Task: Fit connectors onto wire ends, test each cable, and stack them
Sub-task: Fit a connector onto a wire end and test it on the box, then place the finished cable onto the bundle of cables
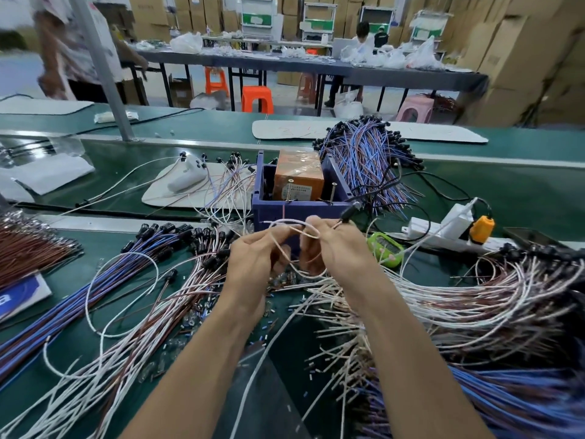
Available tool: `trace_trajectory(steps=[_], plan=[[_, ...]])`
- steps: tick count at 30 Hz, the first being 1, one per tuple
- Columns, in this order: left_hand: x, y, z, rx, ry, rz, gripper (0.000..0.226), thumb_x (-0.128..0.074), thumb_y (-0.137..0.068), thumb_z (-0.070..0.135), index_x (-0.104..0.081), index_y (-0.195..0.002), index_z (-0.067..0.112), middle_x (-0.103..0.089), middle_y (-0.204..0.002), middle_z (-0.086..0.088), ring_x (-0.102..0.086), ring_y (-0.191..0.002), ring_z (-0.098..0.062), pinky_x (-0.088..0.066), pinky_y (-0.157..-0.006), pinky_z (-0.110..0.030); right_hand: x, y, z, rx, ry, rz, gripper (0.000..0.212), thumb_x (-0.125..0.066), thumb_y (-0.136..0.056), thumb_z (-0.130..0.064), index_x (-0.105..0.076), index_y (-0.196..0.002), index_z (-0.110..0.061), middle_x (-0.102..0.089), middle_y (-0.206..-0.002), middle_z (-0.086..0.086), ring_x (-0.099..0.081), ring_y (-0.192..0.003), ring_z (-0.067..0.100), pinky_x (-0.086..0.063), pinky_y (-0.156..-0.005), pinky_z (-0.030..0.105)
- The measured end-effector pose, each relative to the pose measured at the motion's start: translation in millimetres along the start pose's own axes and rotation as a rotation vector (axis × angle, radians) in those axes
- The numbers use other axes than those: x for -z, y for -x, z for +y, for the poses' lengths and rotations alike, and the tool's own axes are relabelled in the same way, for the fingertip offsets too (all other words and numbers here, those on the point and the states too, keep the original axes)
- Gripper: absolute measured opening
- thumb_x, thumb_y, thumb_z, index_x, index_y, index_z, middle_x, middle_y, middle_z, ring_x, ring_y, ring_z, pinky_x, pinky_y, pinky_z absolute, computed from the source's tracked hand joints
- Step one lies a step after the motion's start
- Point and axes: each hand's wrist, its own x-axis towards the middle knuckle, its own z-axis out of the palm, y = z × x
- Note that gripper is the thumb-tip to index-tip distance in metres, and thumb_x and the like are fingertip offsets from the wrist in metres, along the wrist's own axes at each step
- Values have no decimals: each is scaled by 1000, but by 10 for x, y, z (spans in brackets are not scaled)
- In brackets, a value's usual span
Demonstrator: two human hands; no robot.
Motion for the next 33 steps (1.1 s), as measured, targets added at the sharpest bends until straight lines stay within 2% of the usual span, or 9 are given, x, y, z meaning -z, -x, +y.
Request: trace_trajectory(steps=[6,10,13,17,21,25,28,31,33], plan=[[-110,106,31,111,101,-222,25,-66,-84,35,-85,-93,20,-53,-57,4,-43,-52,-4,-38,-52,-15,186,145,11,-116,134,35,56,-52,-102,-30,-54,-48,-17,-50,-39,3,-43,-32,12,-28,-34,15],[-207,174,45,191,262,-148,20,-70,-80,30,-85,-82,17,-57,-58,3,-48,-49,-3,-42,-47,-12,411,311,48,-162,78,1,55,-50,-102,-26,-60,-49,-18,-53,-43,3,-45,-42,16,-28,-35,17],[-243,216,62,237,308,-63,21,-71,-88,24,-83,-72,16,-63,-65,2,-52,-53,-5,-40,-46,-13,718,435,106,-177,-85,94,40,-48,-105,-19,-60,-68,-8,-60,-50,9,-41,-38,17,-27,-35,22],[-298,252,59,208,221,29,21,-68,-96,18,-78,-79,12,-69,-70,-1,-59,-54,-7,-42,-45,-14,1251,538,131,-204,-165,254,38,-48,-105,-15,-58,-70,-4,-59,-51,11,-39,-32,13,-32,-34,20],[-324,236,-10,156,-31,131,15,-72,-94,15,-75,-82,8,-70,-63,-2,-60,-51,-12,-45,-45,-17,1756,553,117,-225,-146,388,35,-55,-104,-16,-58,-70,-6,-55,-47,2,-42,-31,7,-38,-33,18],[-229,147,-76,62,-480,293,18,-81,-84,31,-80,-74,16,-70,-57,3,-64,-60,-20,-54,-66,-33,2122,534,67,-183,135,453,34,-55,-102,-6,-58,-69,1,-50,-37,2,-46,-29,11,-35,-31,17],[-247,172,-89,19,-982,219,28,-75,-81,55,-75,-61,36,-67,-53,20,-66,-65,-13,-48,-58,-28,2279,488,63,-193,442,447,29,-60,-97,-6,-64,-69,1,-58,-40,3,-56,-34,14,-39,-34,19],[-314,217,-135,5,-1261,134,27,-66,-84,68,-76,-74,44,-69,-61,17,-62,-68,-12,-42,-57,-27,2345,432,90,-233,779,407,29,-63,-94,-18,-69,-68,-7,-68,-49,-2,-67,-51,4,-44,-48,22],[-368,226,-138,-3,-1412,129,34,-62,-83,74,-76,-76,43,-66,-70,11,-60,-70,-19,-42,-60,-28,2397,401,128,-267,865,367,32,-64,-91,-20,-69,-63,-7,-69,-51,-5,-68,-57,3,-47,-56,22]])
